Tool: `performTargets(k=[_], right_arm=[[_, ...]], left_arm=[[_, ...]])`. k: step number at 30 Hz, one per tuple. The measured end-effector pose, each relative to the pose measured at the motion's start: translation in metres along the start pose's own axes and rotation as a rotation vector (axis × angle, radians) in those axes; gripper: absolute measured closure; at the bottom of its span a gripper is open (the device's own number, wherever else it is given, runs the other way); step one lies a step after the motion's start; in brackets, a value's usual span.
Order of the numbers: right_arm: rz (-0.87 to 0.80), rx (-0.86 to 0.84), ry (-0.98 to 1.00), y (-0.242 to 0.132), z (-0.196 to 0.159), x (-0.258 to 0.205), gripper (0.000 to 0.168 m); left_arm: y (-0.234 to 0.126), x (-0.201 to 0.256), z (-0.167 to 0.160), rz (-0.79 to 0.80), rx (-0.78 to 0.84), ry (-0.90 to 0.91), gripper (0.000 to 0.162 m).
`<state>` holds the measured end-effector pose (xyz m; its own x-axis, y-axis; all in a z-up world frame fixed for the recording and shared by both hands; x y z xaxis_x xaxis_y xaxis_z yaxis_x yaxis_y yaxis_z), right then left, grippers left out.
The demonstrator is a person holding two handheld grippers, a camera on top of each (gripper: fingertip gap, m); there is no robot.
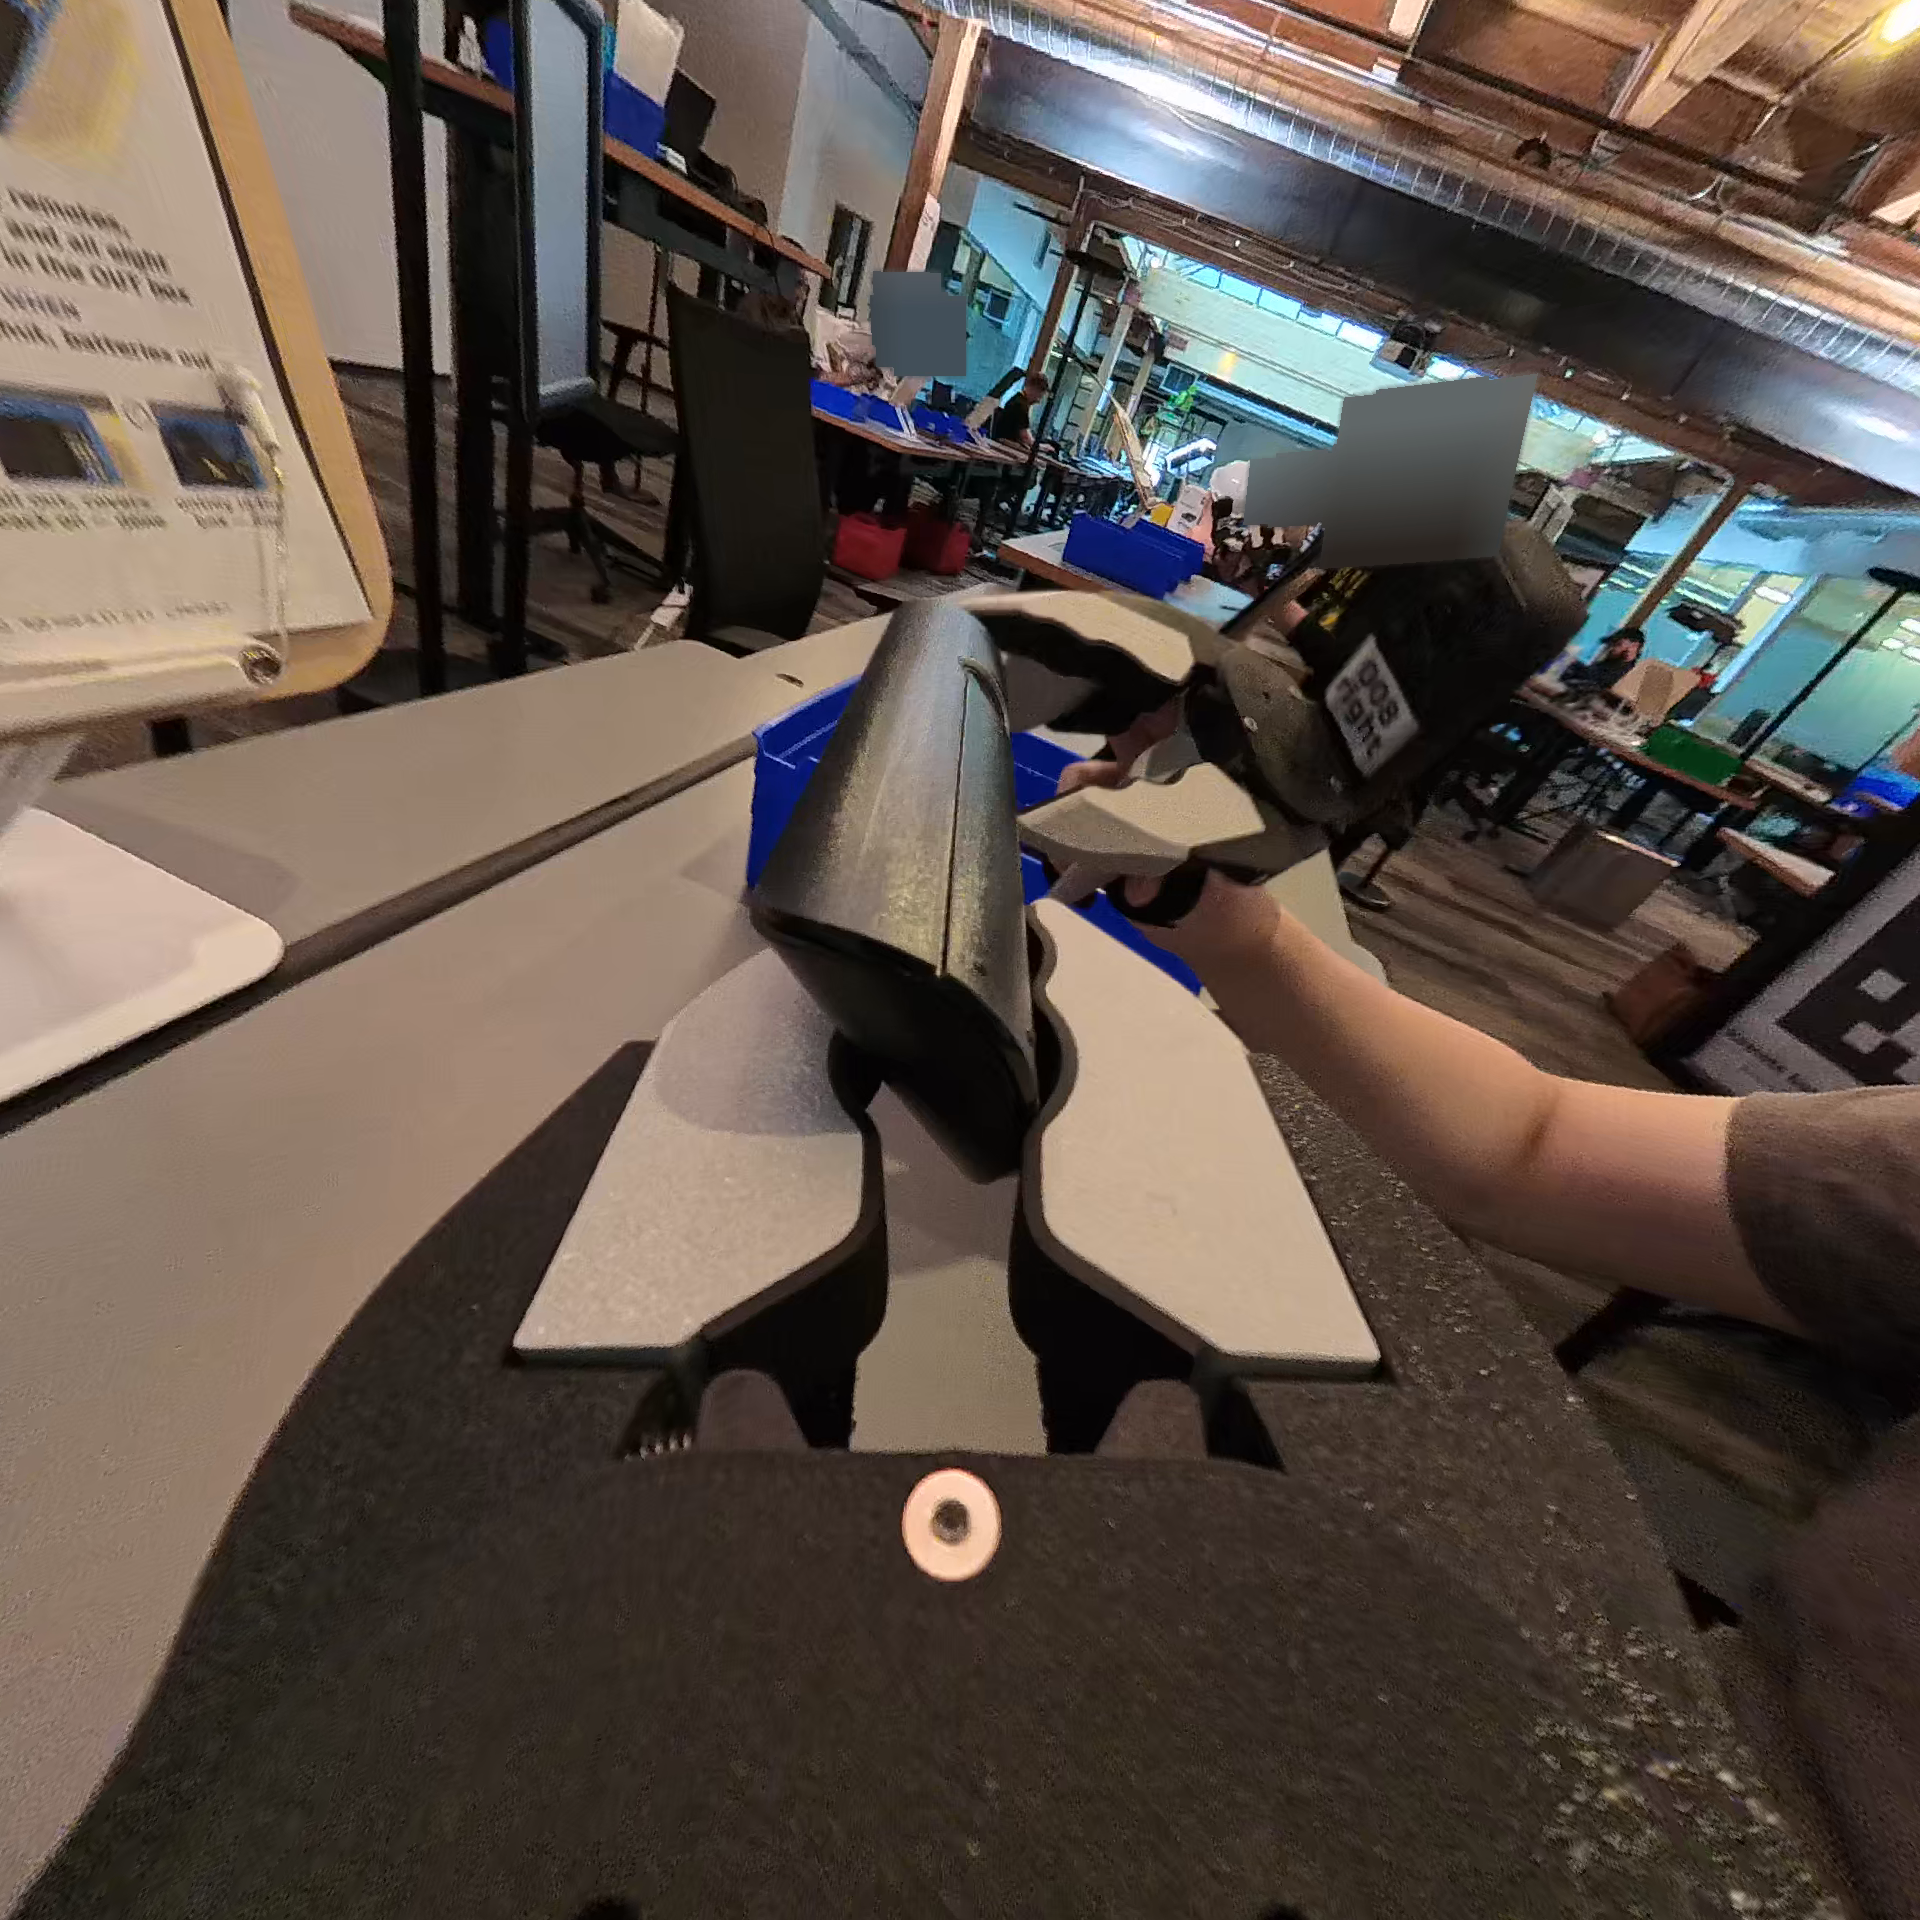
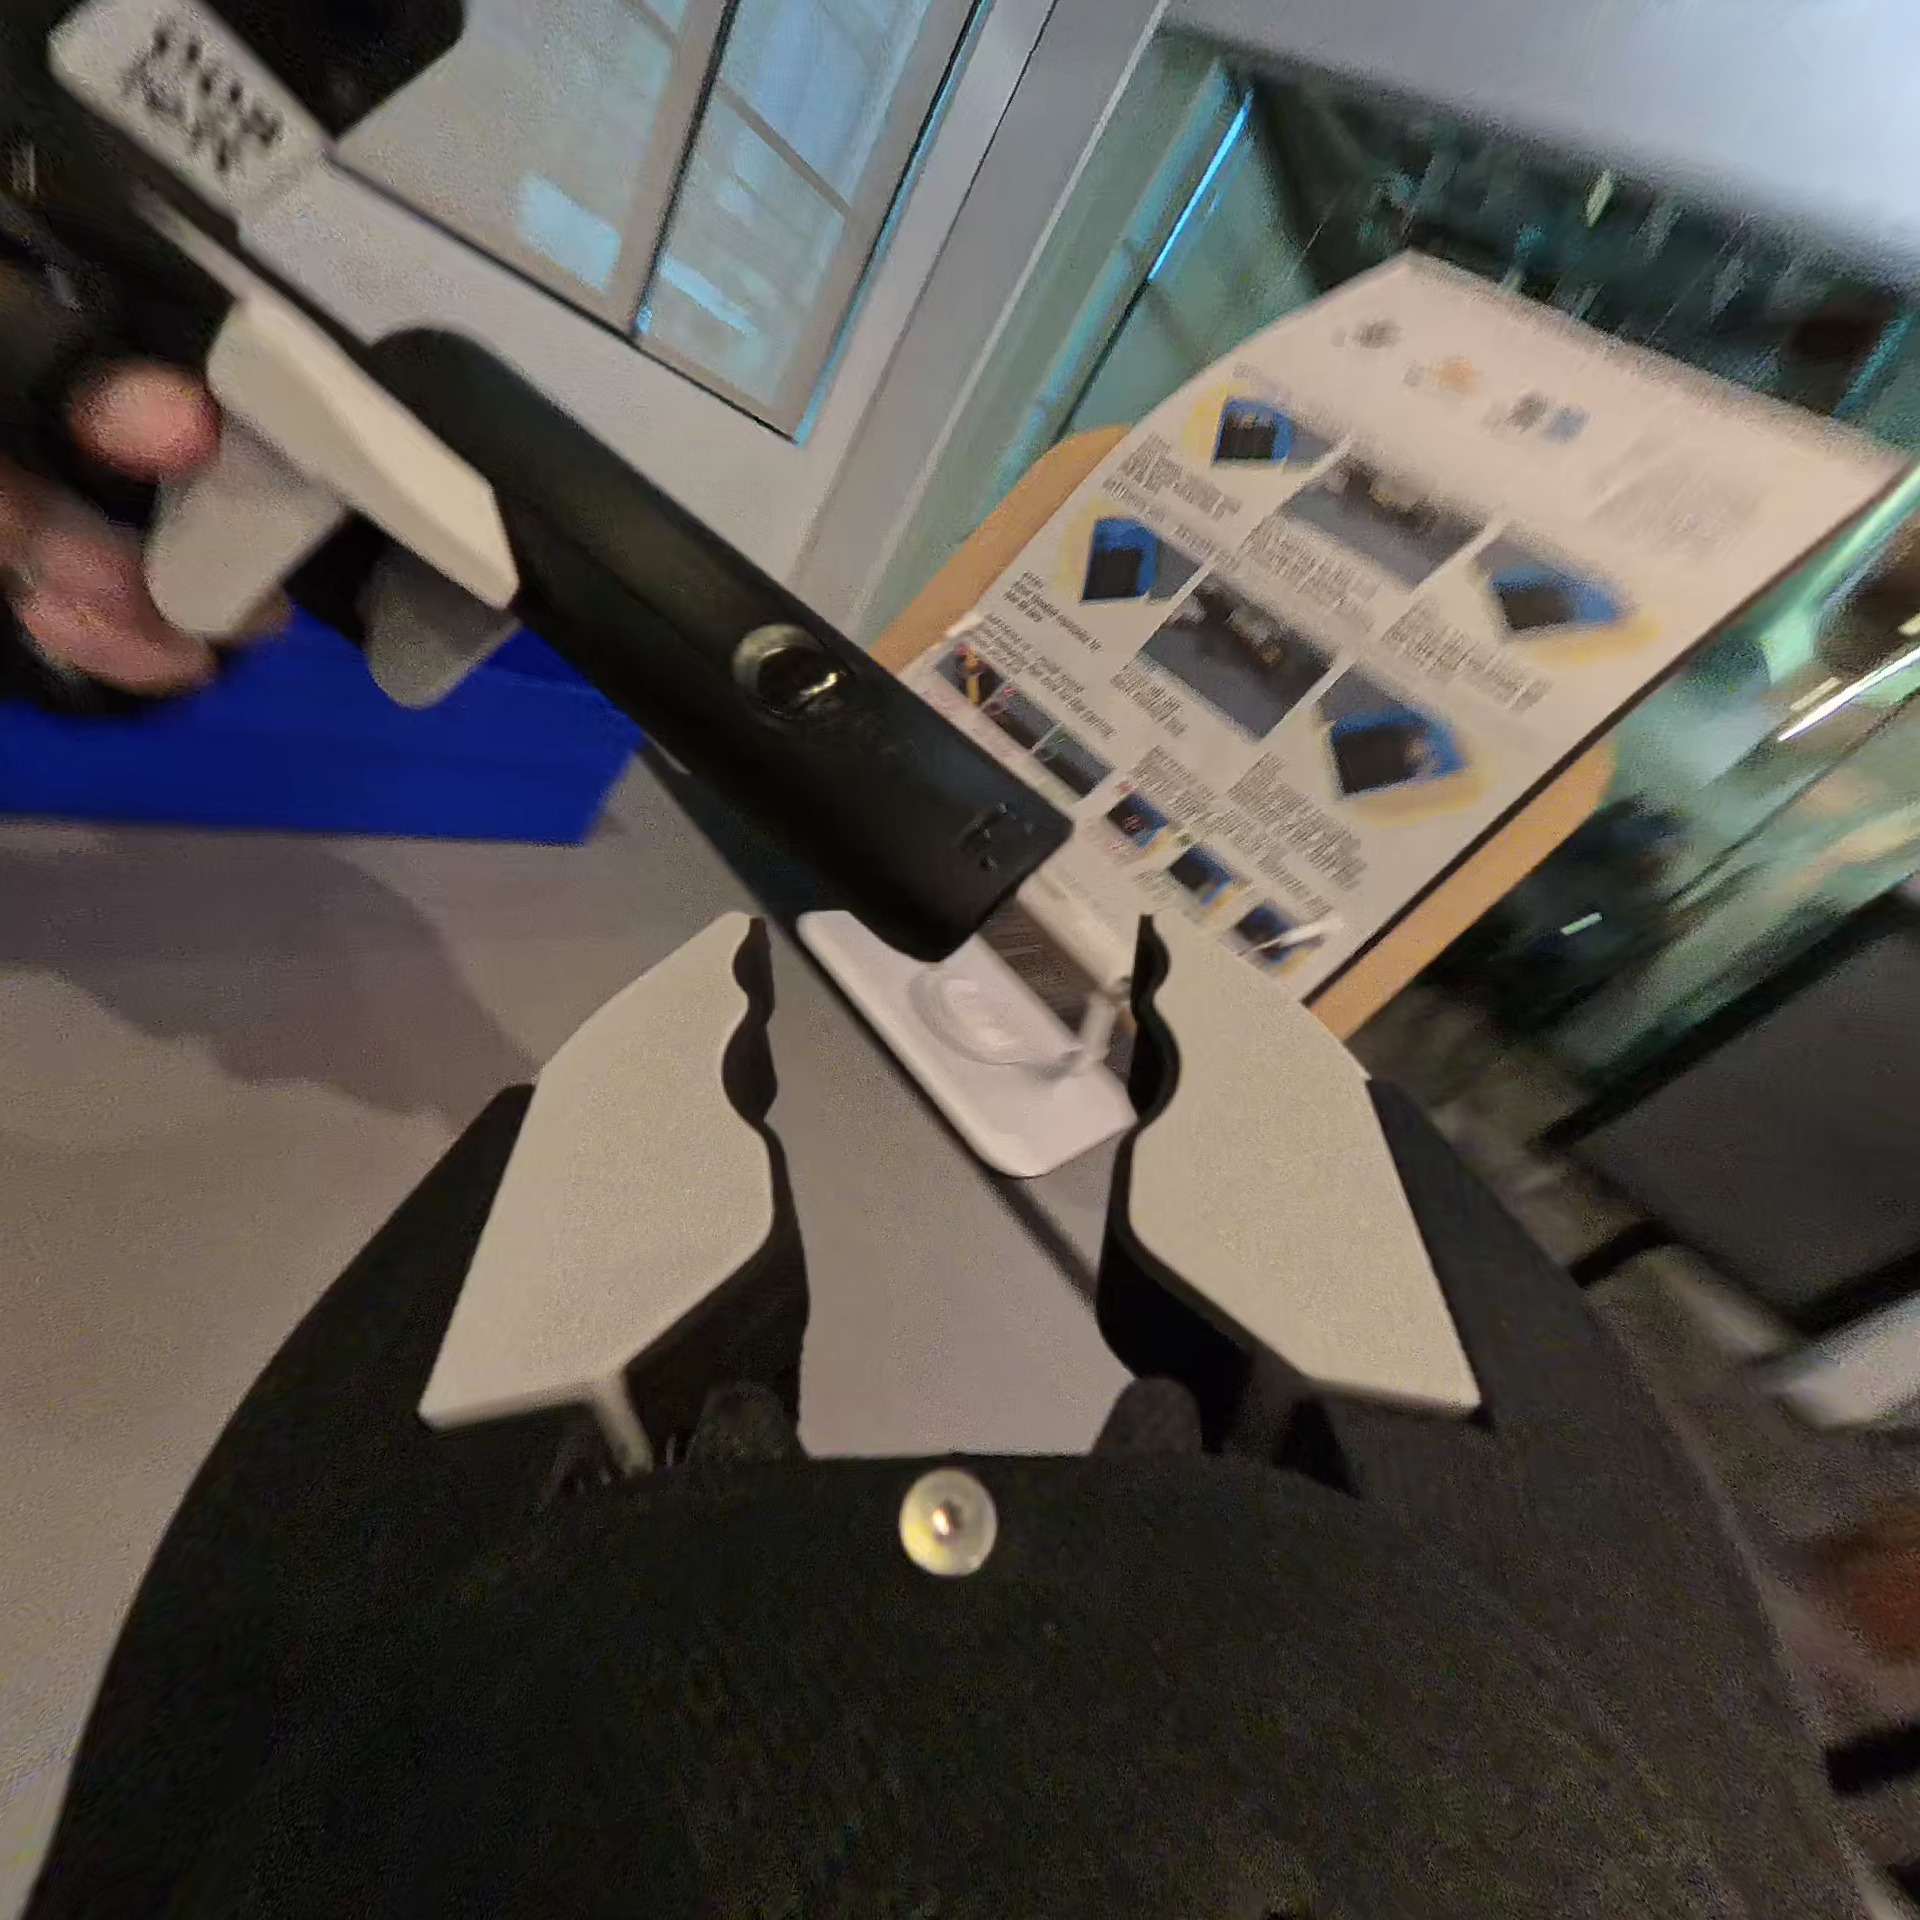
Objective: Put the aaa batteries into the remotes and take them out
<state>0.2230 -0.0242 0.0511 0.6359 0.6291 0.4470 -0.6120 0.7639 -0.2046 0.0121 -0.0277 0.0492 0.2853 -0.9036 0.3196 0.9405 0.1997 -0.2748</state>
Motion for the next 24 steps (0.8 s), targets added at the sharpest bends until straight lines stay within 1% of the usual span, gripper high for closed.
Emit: performTargets(k=[2,7,11,13,16,17,18,19,20,21,22,24], right_arm=[[0.113,0.017,0.22,0.001,0.001,0.008,0.093],[0.379,0.136,0.705,0.003,-0.001,0.015,0.095],[0.709,0.3,1.098,0.013,0.0,0.001,0.096],[0.816,0.36,1.233,0.021,0.002,-0.012,0.097],[0.906,0.432,1.337,0.032,0.01,-0.035,0.1],[0.923,0.468,1.348,0.032,0.013,-0.039,0.108],[0.899,0.501,1.353,0.032,0.015,-0.04,0.127],[0.848,0.52,1.343,0.032,0.015,-0.04,0.139],[0.813,0.519,1.306,0.032,0.015,-0.039,0.143],[0.807,0.499,1.253,0.032,0.016,-0.036,0.144],[0.815,0.466,1.191,0.032,0.018,-0.03,0.143],[0.835,0.343,1.042,0.029,0.022,-0.014,0.144]], left_arm=[[-0.002,0.001,0.002,0.028,0.018,0.023,0.139],[-0.003,0.007,0.005,0.061,0.072,0.08,0.139],[0.001,0.011,0.004,0.076,0.096,0.095,0.139],[0.007,0.014,0.003,0.058,0.115,0.099,0.139],[0.017,0.019,-0.002,0.057,0.111,0.106,0.139],[0.02,0.02,-0.003,0.056,0.109,0.11,0.139],[0.023,0.021,-0.004,0.054,0.105,0.115,0.138],[0.026,0.023,-0.005,0.038,0.107,0.122,0.138],[0.027,0.022,-0.005,0.048,0.095,0.118,0.138],[0.028,0.022,-0.006,0.058,0.055,0.139,0.137],[0.029,0.021,-0.008,0.058,-0.011,0.163,0.129],[0.023,0.016,-0.008,0.075,-0.129,0.18,0.099]])
Point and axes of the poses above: each gripper's, where its closed fingertips meet, y out along the fingers, z out of its top, x = y × z across the jaws, the point moved 7 cm from there along -y, back along the fingers, and after that the axes turned 15 degrees about -x, right-handed, at the moved point
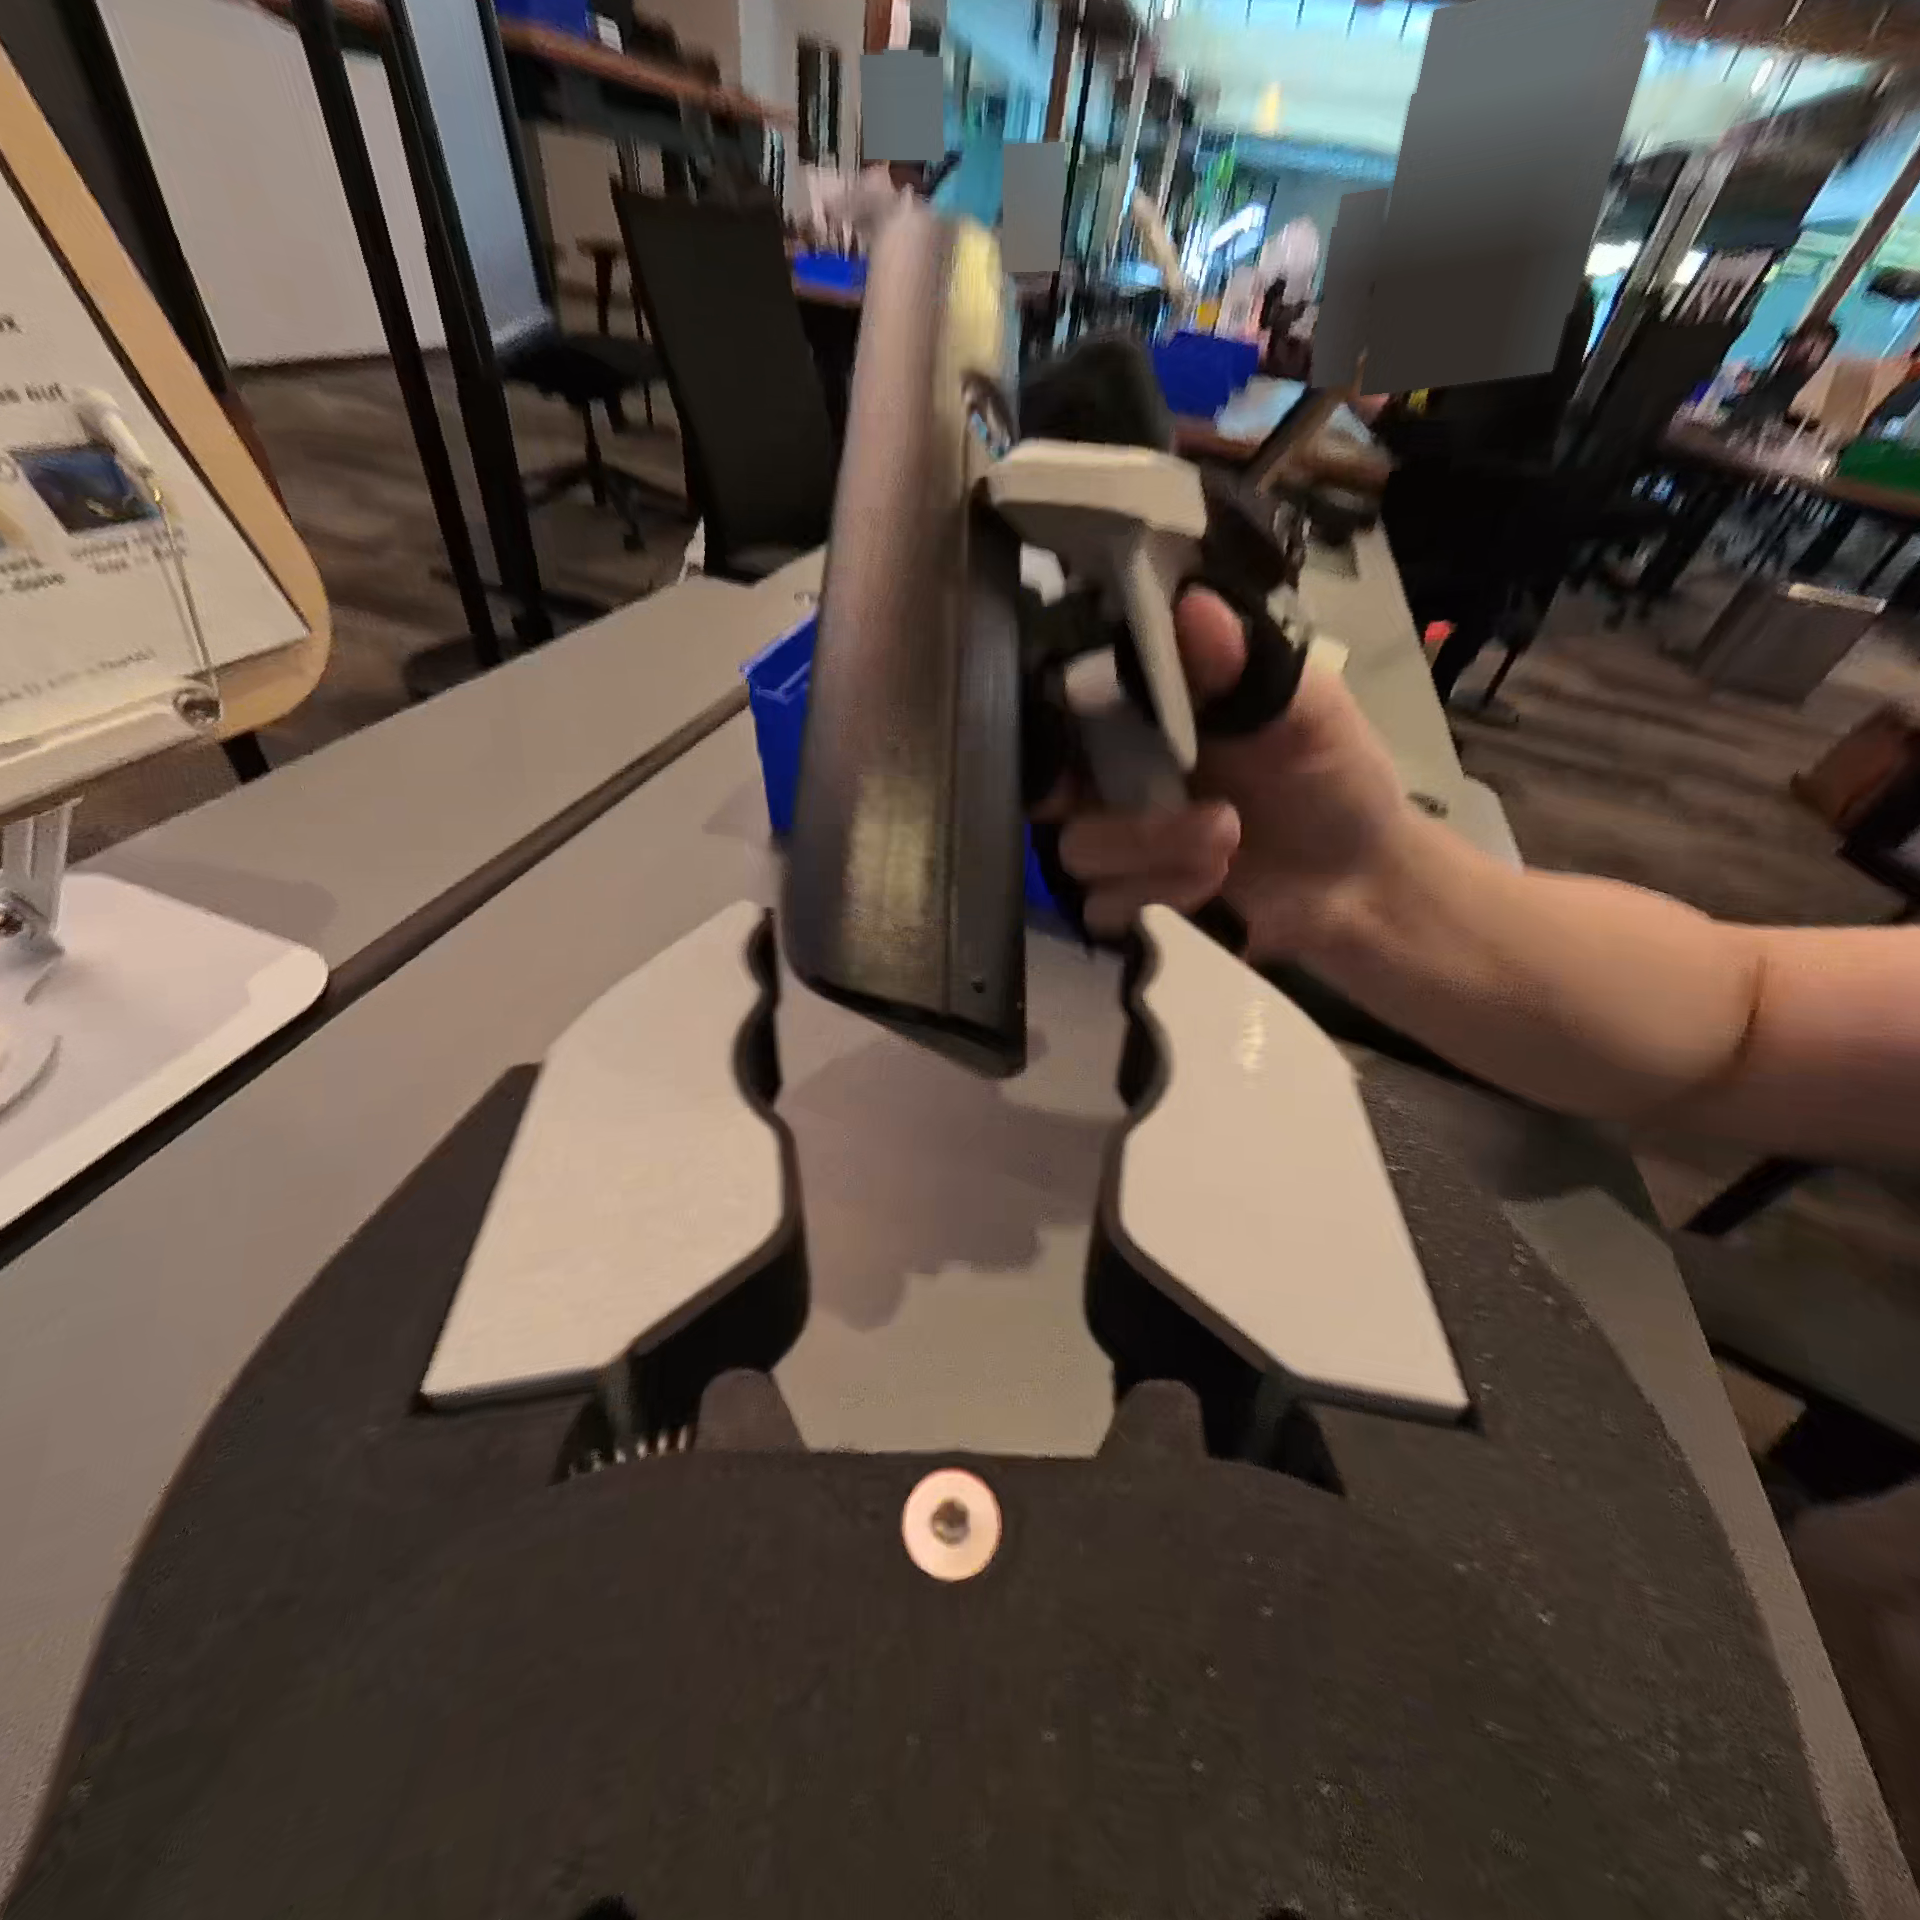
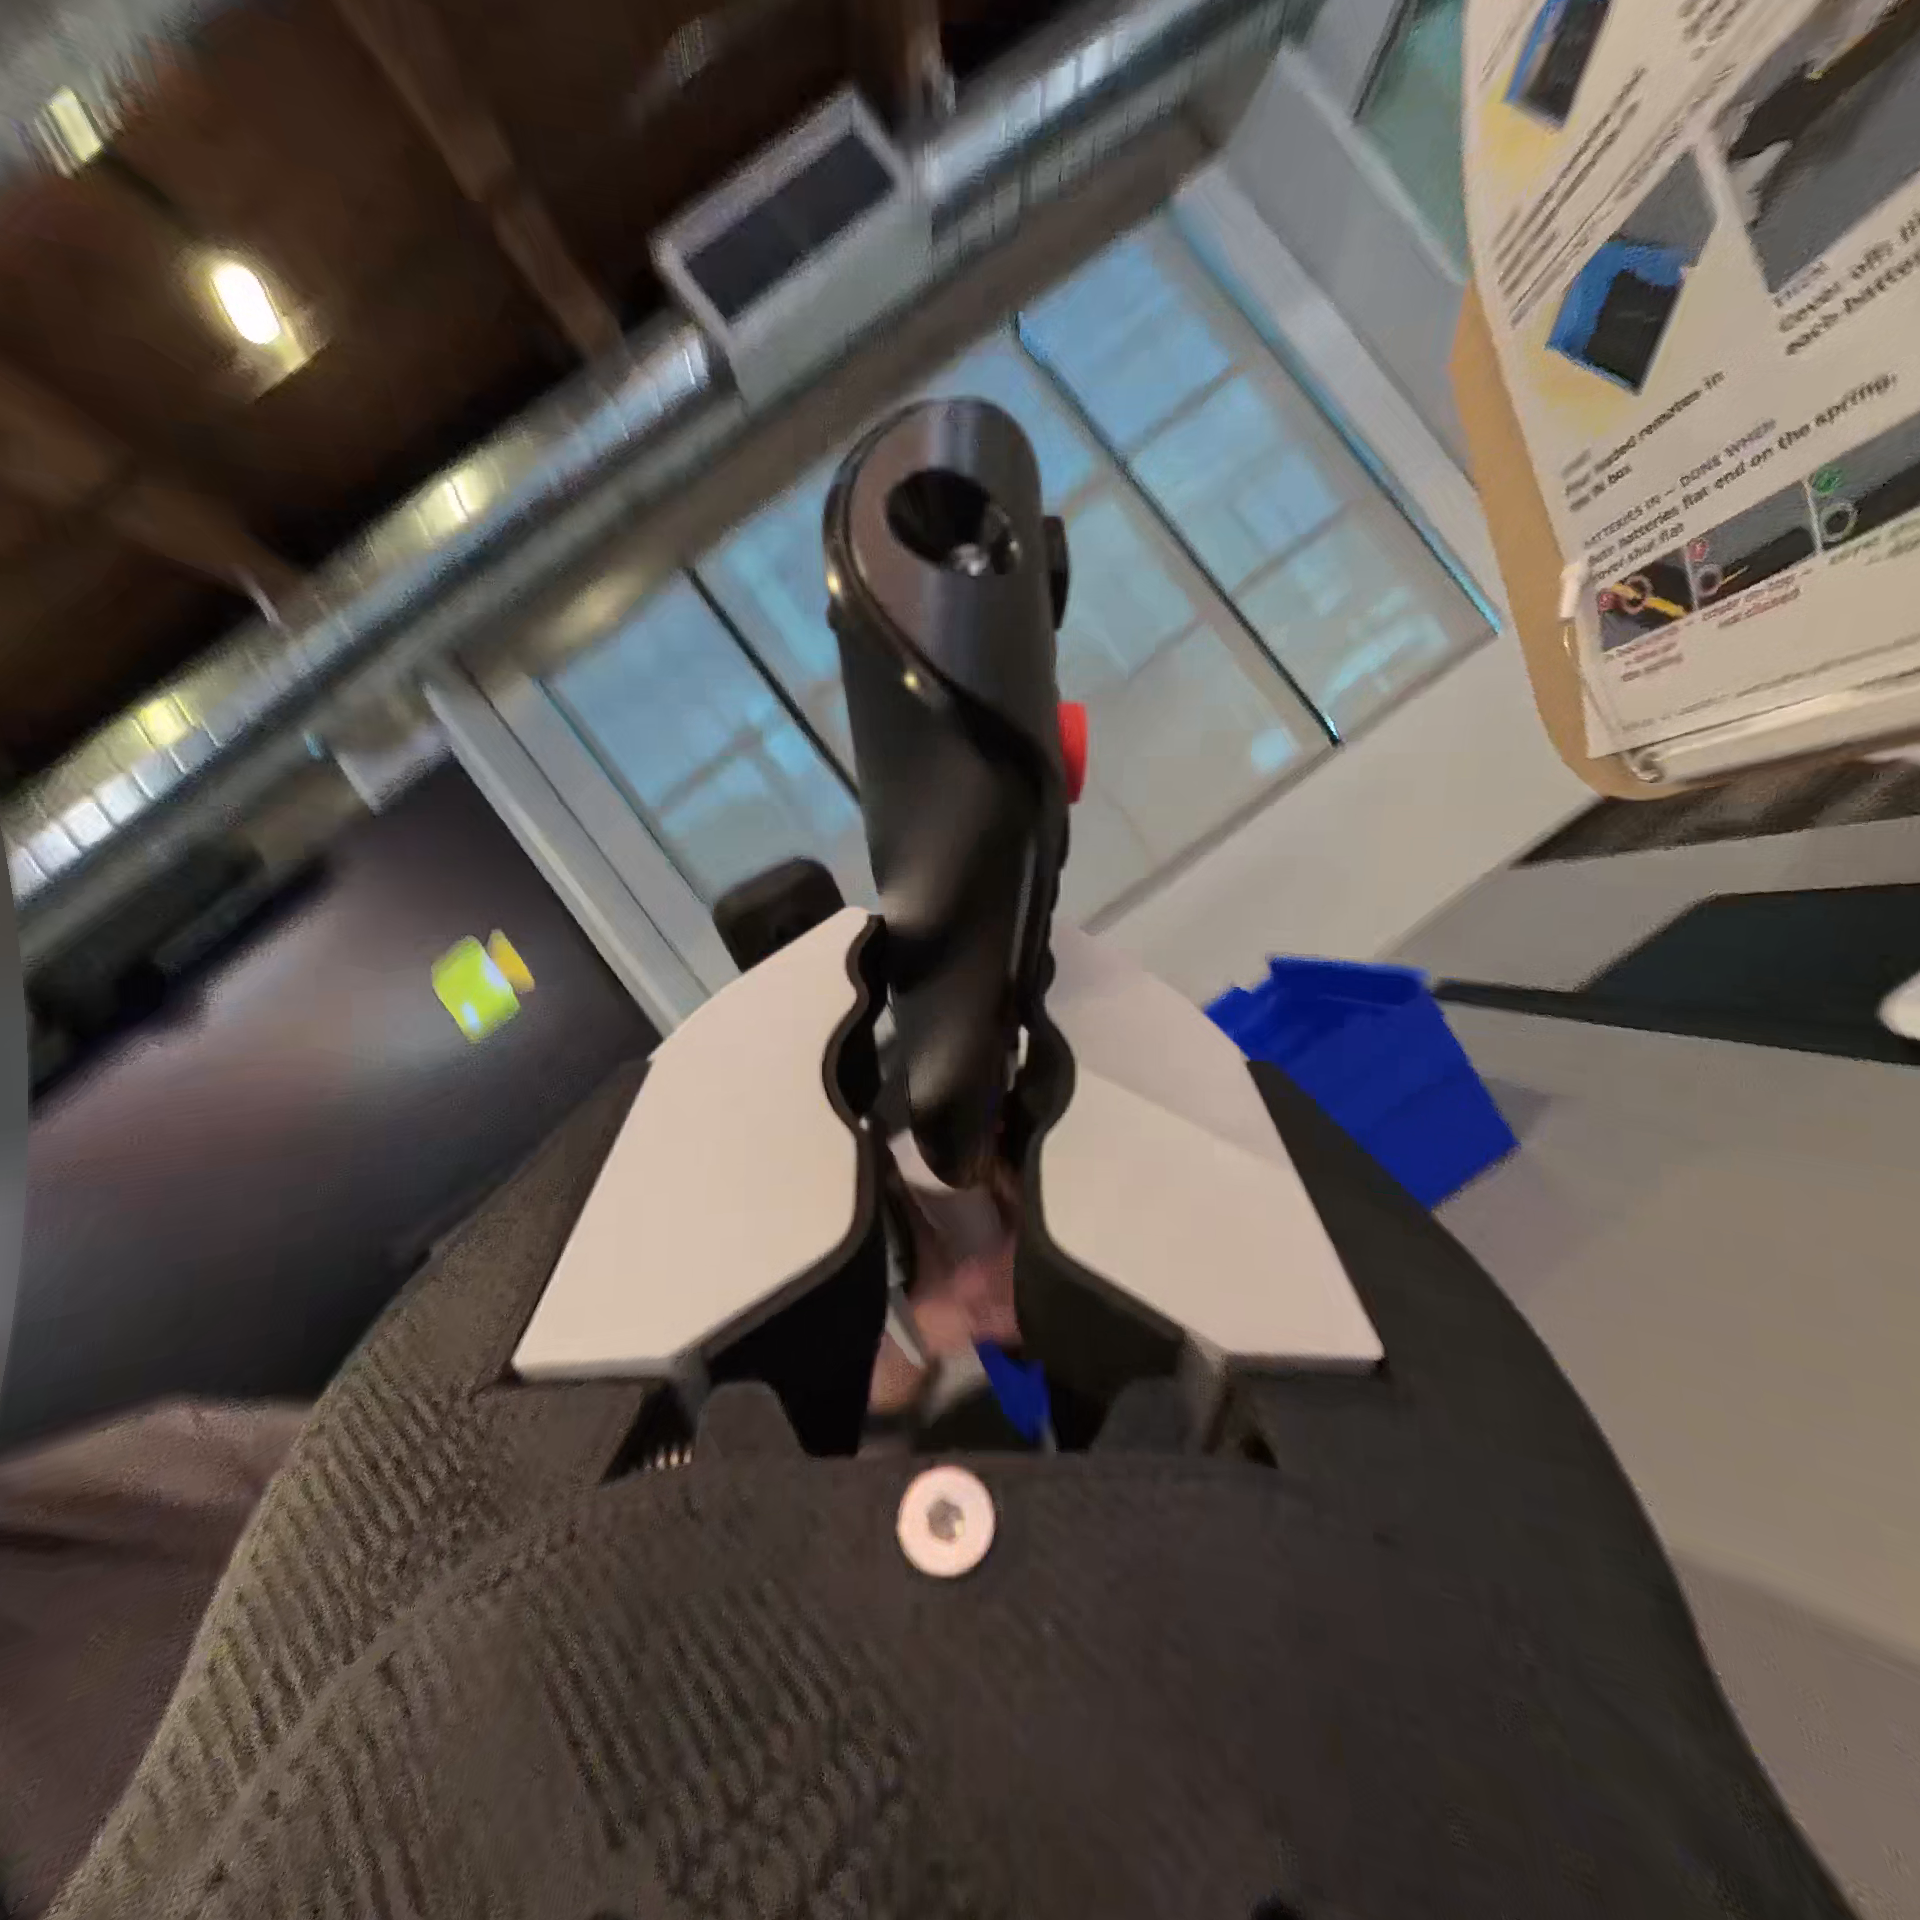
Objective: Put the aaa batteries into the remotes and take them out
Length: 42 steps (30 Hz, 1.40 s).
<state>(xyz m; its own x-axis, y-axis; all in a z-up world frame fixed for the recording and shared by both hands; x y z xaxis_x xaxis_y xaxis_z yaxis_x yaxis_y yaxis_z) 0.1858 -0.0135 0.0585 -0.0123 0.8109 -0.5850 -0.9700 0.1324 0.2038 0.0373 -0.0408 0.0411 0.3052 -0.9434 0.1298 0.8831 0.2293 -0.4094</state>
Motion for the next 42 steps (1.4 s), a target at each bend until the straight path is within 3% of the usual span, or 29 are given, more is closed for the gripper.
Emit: performTargets(k=[1,4,7,12,13,14,15,20,22,24,28,31,34,37,42], right_arm=[[-0.025,-0.138,-0.037,-0.002,0.007,0.0,0.144],[-0.157,-0.702,-0.113,-0.001,0.001,0.003,0.144],[-0.204,-1.09,-0.214,0.011,-0.019,-0.004,0.144],[-0.153,-1.425,-0.27,0.037,-0.051,-0.014,0.143],[-0.149,-1.46,-0.268,0.04,-0.056,-0.013,0.143],[-0.142,-1.484,-0.266,0.043,-0.06,-0.013,0.143],[-0.143,-1.489,-0.267,0.044,-0.062,-0.012,0.143],[-0.145,-1.322,-0.29,0.045,-0.061,-0.008,0.138],[-0.218,-1.155,-0.363,0.039,-0.058,-0.002,0.099],[-0.235,-0.957,-0.411,0.029,-0.06,0.001,0.089],[-0.129,-0.496,-0.294,0.017,-0.059,0.0,0.089],[-0.001,-0.235,-0.168,0.018,-0.046,-0.003,0.098],[0.109,-0.239,-0.094,0.03,-0.045,-0.008,0.113],[0.074,-0.344,-0.093,0.039,-0.05,-0.002,0.111],[0.015,-0.334,-0.122,0.041,-0.053,0.004,0.107]], left_arm=[[-0.006,-0.002,0.001,-0.005,-0.028,0.003,0.09],[-0.026,-0.003,0.006,-0.062,-0.024,0.003,0.099],[-0.031,-0.002,0.008,-0.043,-0.007,0.014,0.1],[-0.02,0.004,0.004,-0.108,-0.051,0.003,0.1],[-0.018,0.005,0.003,-0.131,-0.055,-0.002,0.104],[-0.018,0.008,0.002,-0.167,-0.065,0.006,0.121],[-0.017,0.011,0.001,-0.207,-0.089,0.019,0.138],[-0.026,0.011,0.005,-0.163,-0.088,0.022,0.139],[-0.038,0.008,0.012,-0.135,-0.025,0.004,0.139],[-0.057,0.004,0.02,-0.118,0.087,-0.032,0.139],[-0.093,-0.007,0.031,-0.088,0.338,-0.1,0.14],[-0.101,-0.011,0.031,-0.062,0.395,-0.117,0.14],[-0.1,-0.012,0.03,-0.028,0.422,-0.119,0.14],[-0.099,-0.014,0.029,-0.016,0.427,-0.133,0.14],[-0.101,-0.019,0.028,-0.027,0.451,-0.171,0.139]])
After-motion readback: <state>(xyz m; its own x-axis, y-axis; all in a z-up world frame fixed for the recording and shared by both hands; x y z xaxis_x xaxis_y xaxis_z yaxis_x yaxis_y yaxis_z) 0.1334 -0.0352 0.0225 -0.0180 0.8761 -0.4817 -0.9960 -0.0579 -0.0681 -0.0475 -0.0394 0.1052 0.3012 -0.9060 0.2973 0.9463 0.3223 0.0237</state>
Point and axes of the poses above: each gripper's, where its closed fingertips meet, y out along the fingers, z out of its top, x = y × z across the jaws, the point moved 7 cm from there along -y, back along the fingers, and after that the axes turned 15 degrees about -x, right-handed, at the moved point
